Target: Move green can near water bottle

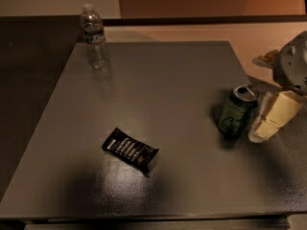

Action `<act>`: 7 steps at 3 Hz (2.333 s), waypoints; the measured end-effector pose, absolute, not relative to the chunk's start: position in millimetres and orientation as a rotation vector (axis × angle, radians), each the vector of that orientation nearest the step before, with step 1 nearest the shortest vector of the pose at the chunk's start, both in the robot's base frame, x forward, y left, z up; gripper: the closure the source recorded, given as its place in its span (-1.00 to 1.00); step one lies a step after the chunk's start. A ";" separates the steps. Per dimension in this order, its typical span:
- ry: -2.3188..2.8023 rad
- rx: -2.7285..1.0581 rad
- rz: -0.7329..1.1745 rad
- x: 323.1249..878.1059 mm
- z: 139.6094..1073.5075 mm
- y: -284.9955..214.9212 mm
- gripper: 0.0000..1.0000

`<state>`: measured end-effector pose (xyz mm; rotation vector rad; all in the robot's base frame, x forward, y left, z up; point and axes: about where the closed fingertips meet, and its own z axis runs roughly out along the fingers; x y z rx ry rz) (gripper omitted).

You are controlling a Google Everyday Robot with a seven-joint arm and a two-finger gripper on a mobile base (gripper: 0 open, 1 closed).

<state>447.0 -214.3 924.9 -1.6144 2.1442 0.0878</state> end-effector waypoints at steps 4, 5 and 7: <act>2.210 -1.484 0.284 453.7 895.9 -209.6 -0.65; 2.204 -1.463 0.322 453.5 897.3 -206.0 -0.19; 2.205 -1.450 0.337 460.7 905.8 -193.0 0.74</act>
Offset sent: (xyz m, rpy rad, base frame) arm 0.0089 -0.0043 -0.0318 0.0802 0.0725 -0.0780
